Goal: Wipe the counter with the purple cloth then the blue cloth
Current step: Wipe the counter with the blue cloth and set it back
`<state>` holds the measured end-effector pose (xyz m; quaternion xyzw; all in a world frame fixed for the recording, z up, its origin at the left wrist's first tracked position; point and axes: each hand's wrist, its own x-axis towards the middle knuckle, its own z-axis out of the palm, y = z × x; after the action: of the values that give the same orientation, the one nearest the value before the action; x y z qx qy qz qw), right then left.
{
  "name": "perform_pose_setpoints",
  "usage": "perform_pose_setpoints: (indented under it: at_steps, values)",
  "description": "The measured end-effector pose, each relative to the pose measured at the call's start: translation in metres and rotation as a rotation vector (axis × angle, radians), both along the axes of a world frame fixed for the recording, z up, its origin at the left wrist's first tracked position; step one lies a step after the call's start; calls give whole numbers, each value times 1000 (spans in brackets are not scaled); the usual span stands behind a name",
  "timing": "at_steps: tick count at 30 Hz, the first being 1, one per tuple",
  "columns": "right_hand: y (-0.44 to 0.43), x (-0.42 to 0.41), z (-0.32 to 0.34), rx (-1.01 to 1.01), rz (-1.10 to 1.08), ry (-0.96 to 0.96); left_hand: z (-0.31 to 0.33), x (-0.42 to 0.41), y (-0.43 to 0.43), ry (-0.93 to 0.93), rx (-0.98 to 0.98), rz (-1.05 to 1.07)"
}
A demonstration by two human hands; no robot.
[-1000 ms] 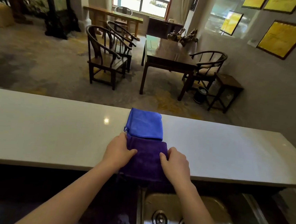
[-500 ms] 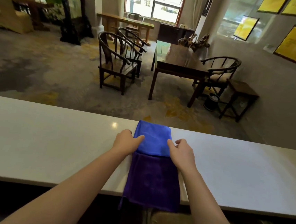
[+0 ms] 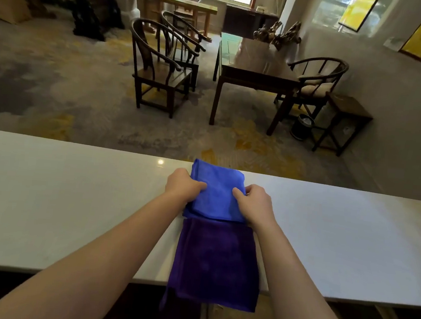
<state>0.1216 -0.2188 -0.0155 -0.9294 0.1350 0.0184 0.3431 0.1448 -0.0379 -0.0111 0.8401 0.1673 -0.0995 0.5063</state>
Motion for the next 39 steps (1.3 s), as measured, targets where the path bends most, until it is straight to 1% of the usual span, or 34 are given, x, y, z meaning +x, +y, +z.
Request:
perform_pose_setpoints:
  at_steps: [3,7,13,16,20,24,26,30,34,39]
  values:
    - [0,1,3,29,-12,-2,1,2,1,-5,-55,-15]
    - [2,-2,9,99,-52,-18,9,-1,5,-59,-104,-24]
    - [21,-11,34,187,-30,-138,30,-16,30,-233,-105,-83]
    - [38,-20,50,232,-12,-153,44,-28,48,-311,-86,-90]
    - [67,-45,71,343,36,-182,58,-51,76,-357,-49,-65]
    - [97,-83,76,442,80,-208,64,-87,108,-399,-101,-9]
    - [110,-101,70,460,105,-197,62,-108,123,-422,-107,8]
    - [131,-131,48,394,141,-186,42,-146,145,-420,-44,21]
    - [146,-147,24,220,161,-217,20,-171,156,-409,45,-30]
    - [160,-151,3,3,157,-224,1,-180,158,-391,133,-79]
